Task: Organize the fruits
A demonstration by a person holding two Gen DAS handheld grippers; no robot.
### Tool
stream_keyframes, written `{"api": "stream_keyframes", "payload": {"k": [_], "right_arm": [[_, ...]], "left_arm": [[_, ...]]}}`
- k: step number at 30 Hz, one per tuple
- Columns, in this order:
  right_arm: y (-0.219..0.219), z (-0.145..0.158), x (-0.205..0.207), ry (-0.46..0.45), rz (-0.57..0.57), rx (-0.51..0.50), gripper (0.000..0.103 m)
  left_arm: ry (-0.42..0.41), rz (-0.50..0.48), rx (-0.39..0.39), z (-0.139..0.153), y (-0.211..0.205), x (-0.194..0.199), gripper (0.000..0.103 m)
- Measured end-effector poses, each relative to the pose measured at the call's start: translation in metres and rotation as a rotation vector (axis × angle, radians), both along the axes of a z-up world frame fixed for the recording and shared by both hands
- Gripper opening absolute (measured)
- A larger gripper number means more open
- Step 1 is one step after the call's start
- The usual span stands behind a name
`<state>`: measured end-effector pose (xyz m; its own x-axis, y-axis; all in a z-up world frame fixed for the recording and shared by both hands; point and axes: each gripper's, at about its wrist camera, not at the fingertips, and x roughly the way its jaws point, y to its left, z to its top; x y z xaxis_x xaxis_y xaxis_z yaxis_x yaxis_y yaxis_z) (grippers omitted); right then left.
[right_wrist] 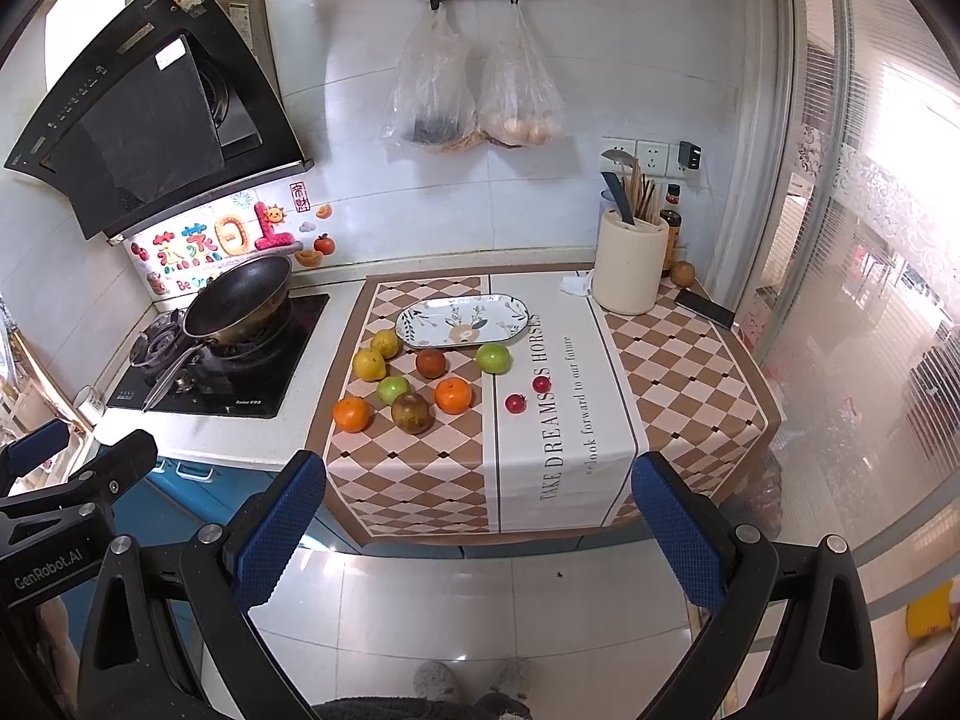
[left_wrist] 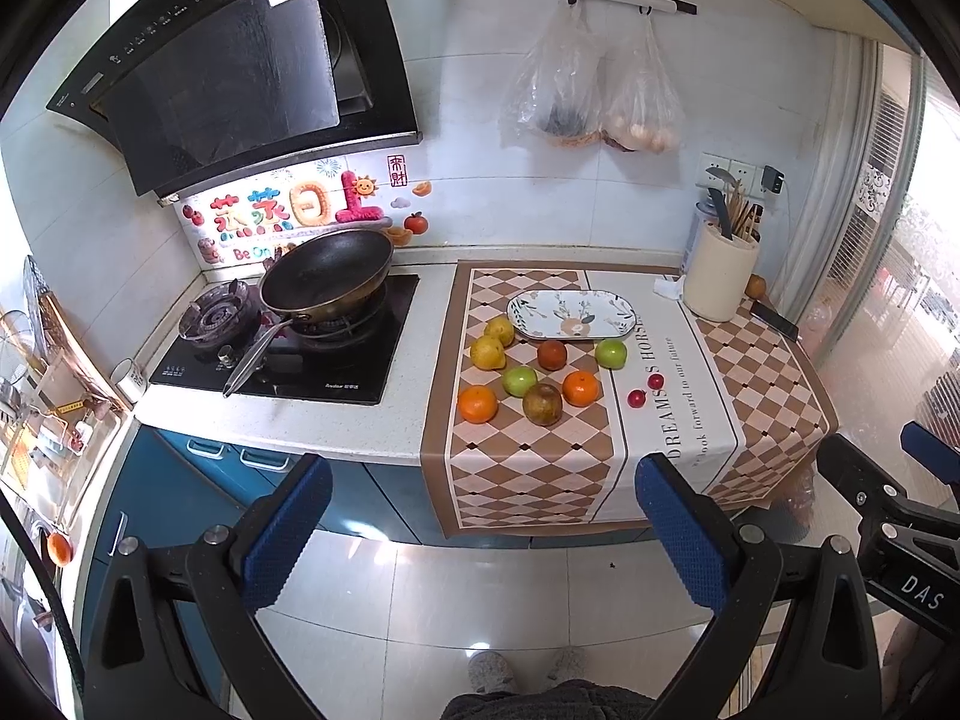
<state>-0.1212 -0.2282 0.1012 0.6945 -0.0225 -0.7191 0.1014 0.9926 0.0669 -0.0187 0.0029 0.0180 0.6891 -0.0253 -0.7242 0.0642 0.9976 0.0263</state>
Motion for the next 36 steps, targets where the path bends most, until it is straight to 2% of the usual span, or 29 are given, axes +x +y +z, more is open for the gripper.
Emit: {"api": "stream_keyframes", "payload": {"k": [21, 25, 28, 30, 32, 36], "right_arm": [[0.000, -0.001, -0.003, -0.002, -0.003, 0.004, 0.103], [-0.002, -0.002, -0.002, -0.006, -0.028, 0.021, 0.103], [-0.006, -0.008, 0.002, -0.042, -0.066, 0.046, 0.103], [-0.003, -0.015, 0.012, -0.086, -0.089, 0.039, 0.103], [-0.003, -0.024, 0.026, -0.078, -0.103, 0.045, 0.103], [-0.005, -0.050, 0.058, -0.029, -0.111, 0.119, 0.103]], "left_arm": [[-0.006, -0.001, 0.002, 0.000, 0.000, -0.001, 0.103], [-0.011, -0.003, -0.001, 0.003, 0.000, 0.007, 0.103], [-0.045, 0.016, -0.006, 0.008, 0.004, 0.026, 0.103], [-0.088, 0.044, 0.026, 0.003, 0.011, 0.040, 0.103], [-0.130, 0.082, 0.072, -0.007, 0.020, 0.054, 0.103], [-0.118, 0.113, 0.131, -0.038, 0.034, 0.085, 0.103]]}}
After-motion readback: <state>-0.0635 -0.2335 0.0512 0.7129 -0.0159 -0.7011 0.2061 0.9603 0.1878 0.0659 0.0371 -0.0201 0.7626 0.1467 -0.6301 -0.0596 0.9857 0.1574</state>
